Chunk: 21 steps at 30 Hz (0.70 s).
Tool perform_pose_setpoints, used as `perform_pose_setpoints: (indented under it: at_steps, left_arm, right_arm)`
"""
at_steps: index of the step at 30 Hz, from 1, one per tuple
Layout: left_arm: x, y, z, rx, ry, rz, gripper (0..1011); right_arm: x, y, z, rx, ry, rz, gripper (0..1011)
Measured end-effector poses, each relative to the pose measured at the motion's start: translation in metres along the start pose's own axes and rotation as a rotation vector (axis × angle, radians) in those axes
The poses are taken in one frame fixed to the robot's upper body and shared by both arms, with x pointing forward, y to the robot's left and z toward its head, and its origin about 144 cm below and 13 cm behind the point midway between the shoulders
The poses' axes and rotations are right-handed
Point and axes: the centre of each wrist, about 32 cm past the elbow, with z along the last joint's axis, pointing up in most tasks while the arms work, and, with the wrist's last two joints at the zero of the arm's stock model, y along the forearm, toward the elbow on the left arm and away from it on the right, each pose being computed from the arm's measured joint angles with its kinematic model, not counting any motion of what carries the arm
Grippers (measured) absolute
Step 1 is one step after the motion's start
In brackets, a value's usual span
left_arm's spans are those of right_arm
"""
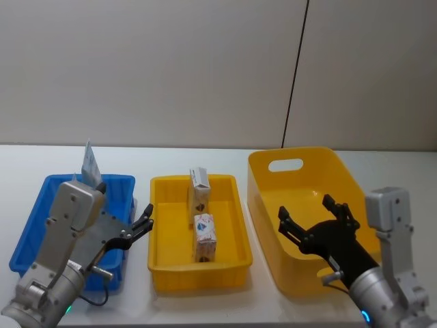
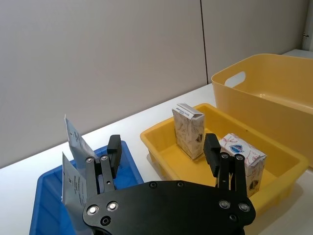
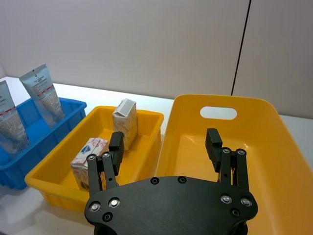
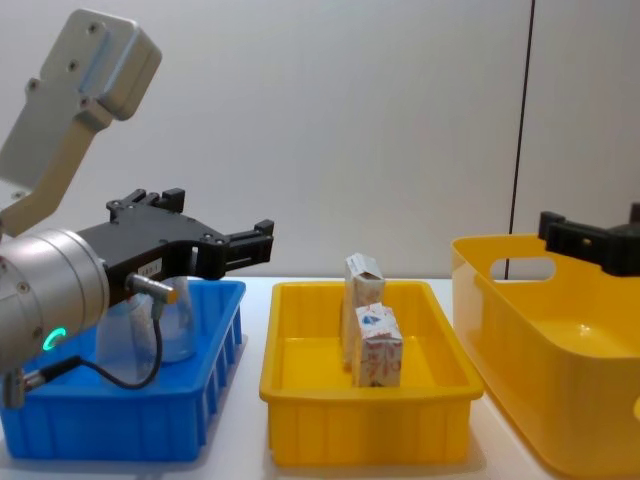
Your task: Bimanual collaborative sorting of washing and personal care products
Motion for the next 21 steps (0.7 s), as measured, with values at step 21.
perform_pose_setpoints:
  at_steps: [21]
  left_arm:
    - [0.0, 0.0, 0.0, 0.0, 0.0, 0.0, 1001]
  right_arm:
    - [-0.029, 0.056, 0.011, -0.086, 0.021, 0.045, 1002]
